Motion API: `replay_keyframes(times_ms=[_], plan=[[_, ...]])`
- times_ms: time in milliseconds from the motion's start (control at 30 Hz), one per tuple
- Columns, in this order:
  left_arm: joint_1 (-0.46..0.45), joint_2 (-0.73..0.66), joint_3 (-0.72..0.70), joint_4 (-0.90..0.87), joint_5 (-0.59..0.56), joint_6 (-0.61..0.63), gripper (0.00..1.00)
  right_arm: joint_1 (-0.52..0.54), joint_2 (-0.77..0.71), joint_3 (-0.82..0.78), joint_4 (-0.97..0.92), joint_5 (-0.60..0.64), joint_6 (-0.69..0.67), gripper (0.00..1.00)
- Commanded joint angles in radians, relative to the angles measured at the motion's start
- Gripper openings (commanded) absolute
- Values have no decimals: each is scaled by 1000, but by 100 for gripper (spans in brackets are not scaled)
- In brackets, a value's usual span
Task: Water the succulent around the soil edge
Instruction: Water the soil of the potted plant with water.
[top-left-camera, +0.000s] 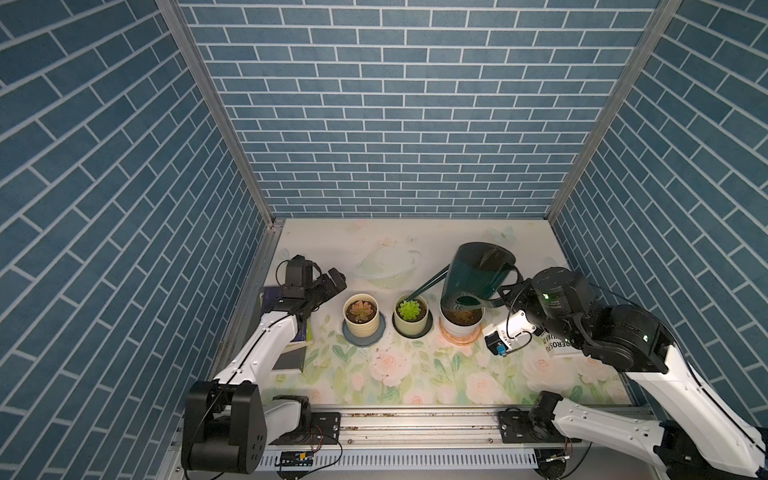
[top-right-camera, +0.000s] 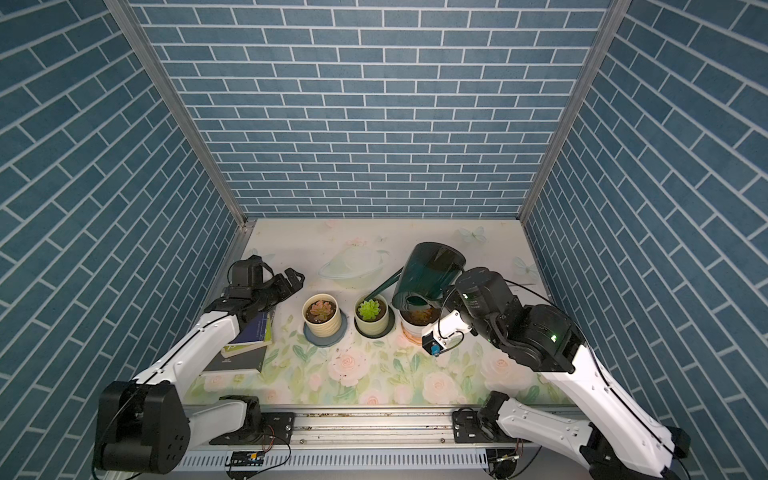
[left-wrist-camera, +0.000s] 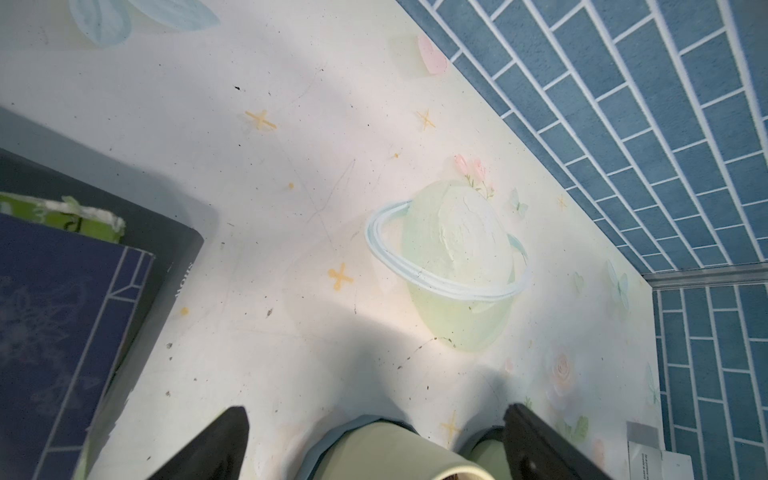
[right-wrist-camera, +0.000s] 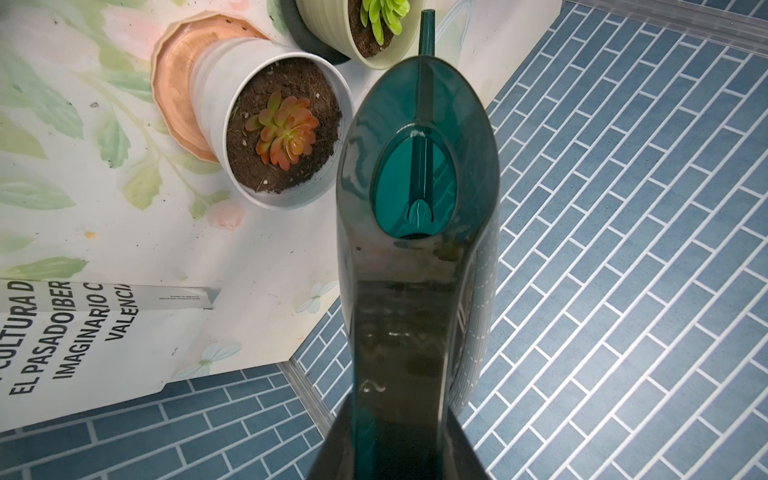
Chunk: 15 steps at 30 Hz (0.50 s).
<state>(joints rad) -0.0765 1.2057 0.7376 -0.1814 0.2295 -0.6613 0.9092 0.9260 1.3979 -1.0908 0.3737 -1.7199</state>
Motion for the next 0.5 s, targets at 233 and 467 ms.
replay_keyframes(times_ms=[233, 467], plan=[[-3, 4, -16, 10, 3, 8, 100, -50, -80, -26, -15, -3, -17, 0], [-3, -1, -22, 16, 1, 5, 100, -50, -102, -1, -23, -43, 30, 0]])
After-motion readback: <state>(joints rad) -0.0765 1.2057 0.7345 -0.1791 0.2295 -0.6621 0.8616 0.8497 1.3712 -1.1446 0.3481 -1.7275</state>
